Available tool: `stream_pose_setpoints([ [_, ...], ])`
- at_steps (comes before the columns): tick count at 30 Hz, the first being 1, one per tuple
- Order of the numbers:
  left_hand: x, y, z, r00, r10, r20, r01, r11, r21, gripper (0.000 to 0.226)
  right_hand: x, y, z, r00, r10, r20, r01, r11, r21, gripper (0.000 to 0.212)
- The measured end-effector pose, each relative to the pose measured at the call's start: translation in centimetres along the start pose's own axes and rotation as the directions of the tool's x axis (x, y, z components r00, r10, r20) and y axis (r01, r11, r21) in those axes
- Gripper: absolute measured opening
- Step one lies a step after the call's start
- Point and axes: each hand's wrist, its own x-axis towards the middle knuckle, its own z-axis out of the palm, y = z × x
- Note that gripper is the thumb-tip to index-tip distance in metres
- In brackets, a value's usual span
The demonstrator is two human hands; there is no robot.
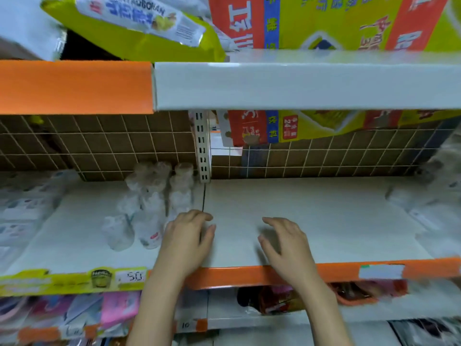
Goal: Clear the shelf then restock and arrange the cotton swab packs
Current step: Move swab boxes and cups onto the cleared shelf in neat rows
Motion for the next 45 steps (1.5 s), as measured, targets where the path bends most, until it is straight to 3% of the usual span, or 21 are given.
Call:
stream_pose_setpoints([
  [7,0.1,-0.9,0.6,0.997,-0.043,-0.071,0.045,0.999,0.019,0.047,0.0,1.1,1.0,0.999,-0.015,0.038,0.014,1.000,0.014,0.069],
  [14,-0.1,1.4,3.7,0.999,-0.048,-0.007,0.048,0.998,0.037,0.055,-0.8,4.5,-0.6,0.999,0.009,0.045,-0.010,0.999,0.030,0.071],
  [22,1.8,11.0,10.9,0.995,-0.090,0.044,0.089,0.995,0.035,0.053,-1.5,14.7,-5.8,0.998,0.008,0.068,-0.010,0.999,0.030,0.064],
  [26,2.4,19.2,16.1,0.993,-0.064,0.098,0.067,0.997,-0.028,0.051,-2.3,23.1,-11.4,0.997,0.041,-0.060,-0.042,0.999,-0.003,0.049],
  [31,3.3,27.5,20.4,0.993,-0.002,0.121,0.013,0.996,-0.092,0.060,-3.6,29.9,-16.7,0.987,0.118,-0.111,-0.120,0.993,-0.011,0.052],
  [45,4.1,29.7,22.6,0.990,-0.067,0.121,0.068,0.998,-0.008,0.047,-4.4,32.5,-17.3,0.997,0.075,-0.014,-0.075,0.997,0.017,0.058],
])
